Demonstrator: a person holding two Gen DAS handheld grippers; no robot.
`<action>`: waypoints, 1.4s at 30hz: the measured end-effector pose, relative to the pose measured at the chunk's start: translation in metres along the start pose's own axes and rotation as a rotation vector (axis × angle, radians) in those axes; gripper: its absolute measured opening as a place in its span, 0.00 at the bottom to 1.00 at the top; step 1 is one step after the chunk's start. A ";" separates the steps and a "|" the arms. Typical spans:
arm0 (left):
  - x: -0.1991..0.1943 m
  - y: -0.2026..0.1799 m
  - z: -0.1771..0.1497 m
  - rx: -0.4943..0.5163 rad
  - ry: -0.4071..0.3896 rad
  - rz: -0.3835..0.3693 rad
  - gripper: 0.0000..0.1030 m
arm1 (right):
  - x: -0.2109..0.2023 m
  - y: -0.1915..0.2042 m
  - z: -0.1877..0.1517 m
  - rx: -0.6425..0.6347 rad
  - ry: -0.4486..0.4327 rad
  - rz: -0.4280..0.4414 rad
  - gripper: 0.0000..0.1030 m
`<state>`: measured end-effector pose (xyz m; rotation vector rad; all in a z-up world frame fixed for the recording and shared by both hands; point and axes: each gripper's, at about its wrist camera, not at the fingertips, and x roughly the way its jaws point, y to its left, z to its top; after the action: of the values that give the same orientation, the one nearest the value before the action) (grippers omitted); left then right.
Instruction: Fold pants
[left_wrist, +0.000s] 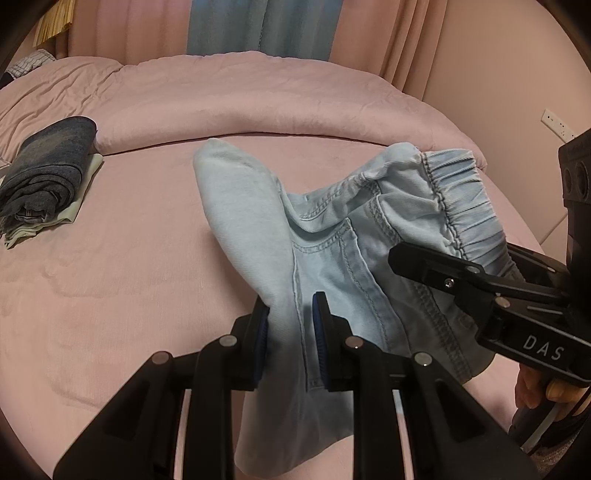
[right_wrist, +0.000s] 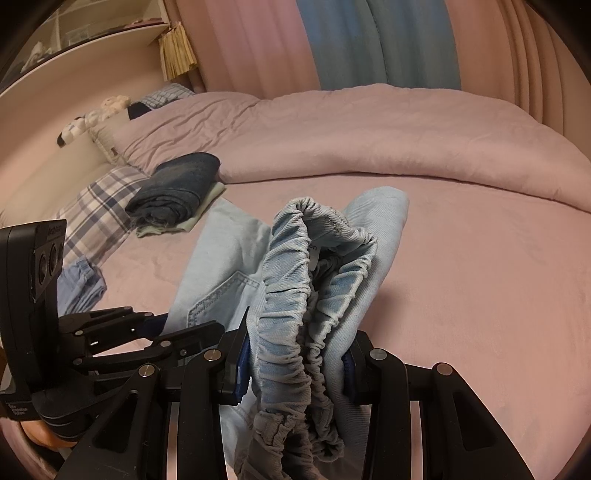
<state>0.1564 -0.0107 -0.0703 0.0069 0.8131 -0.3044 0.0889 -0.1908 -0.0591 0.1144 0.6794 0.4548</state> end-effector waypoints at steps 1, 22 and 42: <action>0.001 0.000 0.001 0.001 0.001 0.000 0.20 | 0.000 0.000 -0.001 -0.001 0.000 0.001 0.39; 0.019 -0.002 0.008 0.008 0.018 0.000 0.20 | 0.017 -0.013 0.007 0.009 0.005 0.001 0.38; 0.026 0.000 0.013 0.016 0.023 0.006 0.20 | 0.019 -0.017 0.008 0.016 0.006 0.003 0.38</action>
<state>0.1829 -0.0196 -0.0800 0.0281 0.8333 -0.3053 0.1131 -0.1972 -0.0686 0.1292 0.6889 0.4524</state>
